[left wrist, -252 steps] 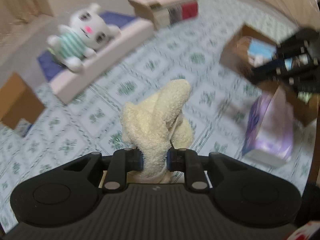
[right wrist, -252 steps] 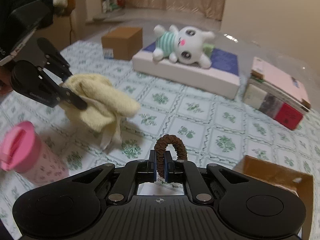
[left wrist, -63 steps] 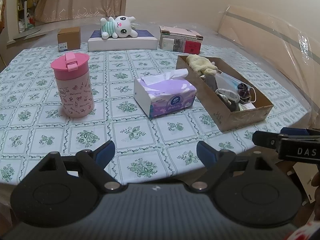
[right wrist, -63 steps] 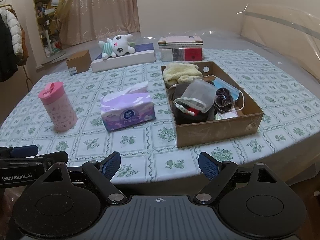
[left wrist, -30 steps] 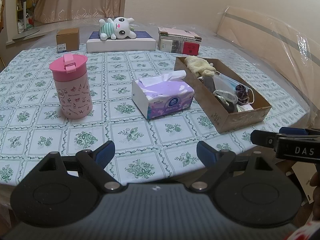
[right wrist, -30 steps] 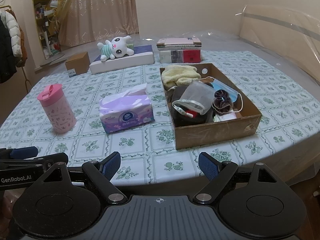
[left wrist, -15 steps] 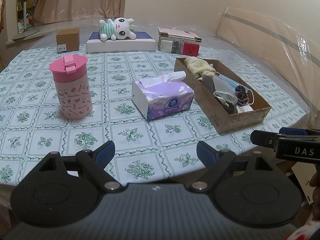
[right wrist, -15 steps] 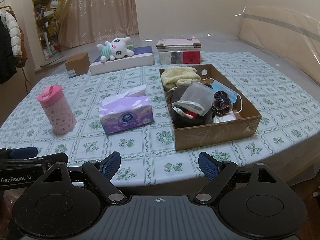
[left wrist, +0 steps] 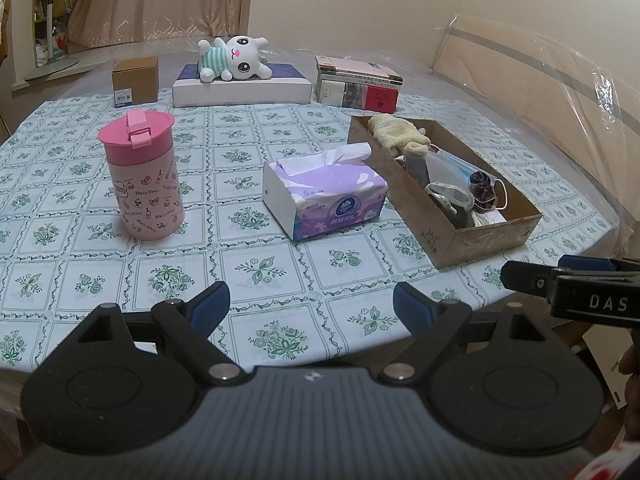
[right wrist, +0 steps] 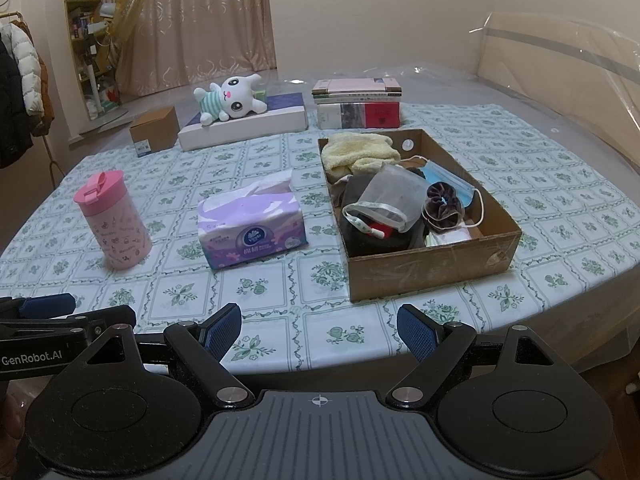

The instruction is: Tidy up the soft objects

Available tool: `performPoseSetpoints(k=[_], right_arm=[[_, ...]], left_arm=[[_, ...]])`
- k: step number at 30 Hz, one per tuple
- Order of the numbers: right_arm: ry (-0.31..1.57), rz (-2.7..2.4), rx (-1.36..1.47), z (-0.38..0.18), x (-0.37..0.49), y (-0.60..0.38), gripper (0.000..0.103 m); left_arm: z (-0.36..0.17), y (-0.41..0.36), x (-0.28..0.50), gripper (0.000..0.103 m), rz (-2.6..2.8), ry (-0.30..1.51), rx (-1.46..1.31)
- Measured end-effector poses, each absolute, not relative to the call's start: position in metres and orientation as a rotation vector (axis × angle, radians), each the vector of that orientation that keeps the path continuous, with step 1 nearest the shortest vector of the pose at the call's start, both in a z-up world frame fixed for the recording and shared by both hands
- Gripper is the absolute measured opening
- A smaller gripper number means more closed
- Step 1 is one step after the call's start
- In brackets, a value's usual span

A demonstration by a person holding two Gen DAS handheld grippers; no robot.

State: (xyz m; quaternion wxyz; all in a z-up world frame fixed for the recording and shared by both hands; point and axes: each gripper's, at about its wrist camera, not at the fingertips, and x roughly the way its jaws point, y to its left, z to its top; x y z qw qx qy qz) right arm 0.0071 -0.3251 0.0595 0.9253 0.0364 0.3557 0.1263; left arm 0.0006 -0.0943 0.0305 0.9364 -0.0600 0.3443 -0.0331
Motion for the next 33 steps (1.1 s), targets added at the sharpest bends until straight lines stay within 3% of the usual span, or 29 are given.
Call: performPoseSetpoints(k=[33], right_arm=[[0.727,0.26,0.074,0.0598,0.0066,-0.3249,0.085]], left_arm=[[0.0348,-0.0886,0.0,0.087,-0.07,0.669,-0.16]])
